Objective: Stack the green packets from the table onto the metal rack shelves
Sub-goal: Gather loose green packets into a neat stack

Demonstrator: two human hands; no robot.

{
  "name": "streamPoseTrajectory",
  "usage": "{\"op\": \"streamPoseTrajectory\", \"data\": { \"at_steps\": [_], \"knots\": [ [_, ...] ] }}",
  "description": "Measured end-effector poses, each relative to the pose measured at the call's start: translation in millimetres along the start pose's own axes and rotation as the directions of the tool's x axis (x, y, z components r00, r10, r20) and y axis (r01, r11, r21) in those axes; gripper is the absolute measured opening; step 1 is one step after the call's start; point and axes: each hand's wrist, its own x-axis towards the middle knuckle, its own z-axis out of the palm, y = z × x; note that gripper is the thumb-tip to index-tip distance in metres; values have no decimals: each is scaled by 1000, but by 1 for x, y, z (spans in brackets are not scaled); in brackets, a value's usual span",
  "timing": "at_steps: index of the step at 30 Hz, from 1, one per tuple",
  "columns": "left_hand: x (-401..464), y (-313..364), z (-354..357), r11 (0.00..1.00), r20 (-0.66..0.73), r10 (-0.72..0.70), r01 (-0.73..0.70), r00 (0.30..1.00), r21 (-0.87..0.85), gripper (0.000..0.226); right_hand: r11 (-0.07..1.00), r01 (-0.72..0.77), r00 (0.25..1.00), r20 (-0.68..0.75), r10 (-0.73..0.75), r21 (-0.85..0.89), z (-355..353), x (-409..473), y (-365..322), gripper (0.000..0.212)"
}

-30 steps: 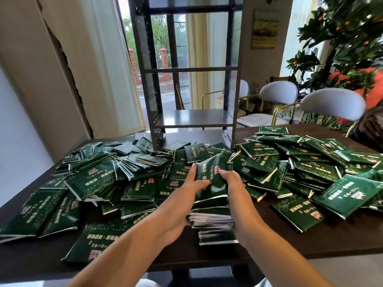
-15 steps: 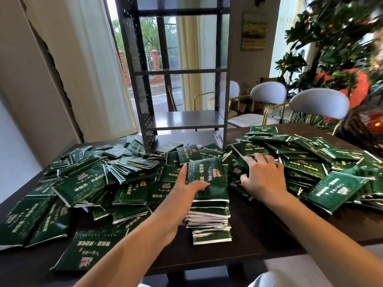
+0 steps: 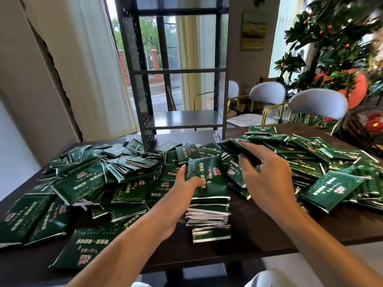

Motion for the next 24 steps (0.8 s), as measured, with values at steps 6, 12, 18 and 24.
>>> {"op": "streamPoseTrajectory", "data": {
  "at_steps": [6, 12, 18, 24],
  "knots": [
    [6, -2, -2, 999, -28, 9, -11, 1000, -47, 80, 981, 177, 968, 196, -159, -79, 10, -21, -16, 36],
    [12, -5, -9, 992, 9, 14, -13, 1000, -126, 55, 958, 266, 936, 266, -231, -107, 20, -36, -10, 44],
    [12, -3, -4, 994, -2, 74, -74, 997, -77, 35, 956, 171, 951, 213, -223, 237, 15, -33, -8, 35],
    [14, -5, -9, 994, -15, 47, -48, 999, -100, 84, 954, 60, 973, 230, 9, -294, 18, 5, 36, 44]
  ]
}}
